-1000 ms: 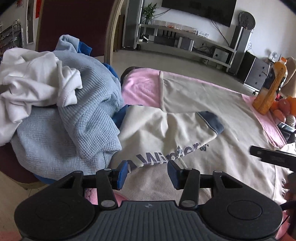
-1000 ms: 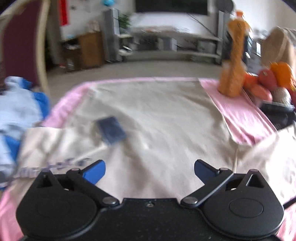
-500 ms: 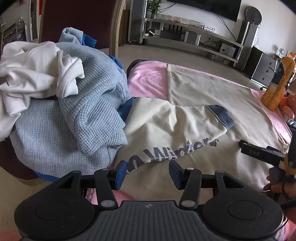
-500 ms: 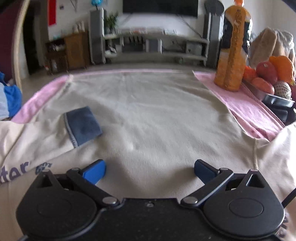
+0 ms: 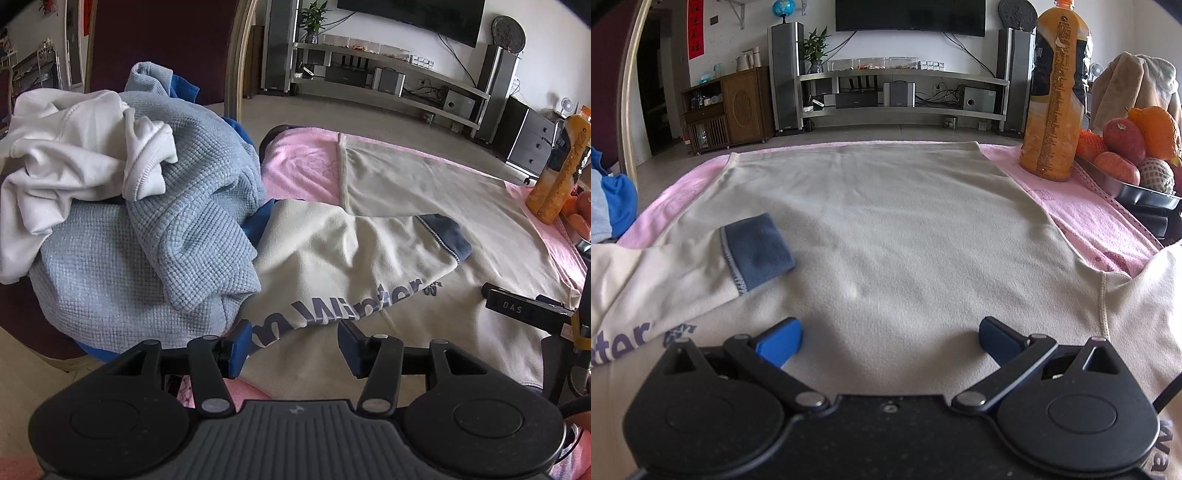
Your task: Fold clothes
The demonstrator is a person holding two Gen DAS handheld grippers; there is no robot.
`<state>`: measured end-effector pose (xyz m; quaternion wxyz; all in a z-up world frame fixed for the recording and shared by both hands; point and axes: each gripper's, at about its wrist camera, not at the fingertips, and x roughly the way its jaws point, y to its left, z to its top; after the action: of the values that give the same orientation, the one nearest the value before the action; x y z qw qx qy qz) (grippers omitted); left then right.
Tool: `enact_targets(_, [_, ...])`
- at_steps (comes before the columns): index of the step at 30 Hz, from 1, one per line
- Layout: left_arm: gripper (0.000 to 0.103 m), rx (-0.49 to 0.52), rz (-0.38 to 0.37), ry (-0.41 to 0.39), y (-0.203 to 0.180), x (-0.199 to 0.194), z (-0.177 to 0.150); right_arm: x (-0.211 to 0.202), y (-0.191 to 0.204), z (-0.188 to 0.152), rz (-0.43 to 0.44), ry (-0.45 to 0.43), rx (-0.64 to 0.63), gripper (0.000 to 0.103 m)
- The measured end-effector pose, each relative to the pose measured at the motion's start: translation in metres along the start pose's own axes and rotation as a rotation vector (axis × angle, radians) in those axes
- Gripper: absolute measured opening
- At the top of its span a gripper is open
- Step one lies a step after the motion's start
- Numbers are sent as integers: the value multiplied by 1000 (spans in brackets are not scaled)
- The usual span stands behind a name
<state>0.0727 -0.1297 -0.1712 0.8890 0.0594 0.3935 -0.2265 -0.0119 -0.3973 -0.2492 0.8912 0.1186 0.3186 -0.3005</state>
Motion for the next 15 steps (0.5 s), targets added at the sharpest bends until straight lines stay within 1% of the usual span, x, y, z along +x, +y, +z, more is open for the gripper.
enact_targets(11, [52,10,10,4,-2,4,-1,3,-2,1,3,1,-1,103])
enact_targets(14, [52,15,11,-3,-2,2,-1,3,-4,6,17,25,-20,103])
enact_targets(15, [52,17,11,-5,-2,2,-1,2,-6,11,28,54,-34,103])
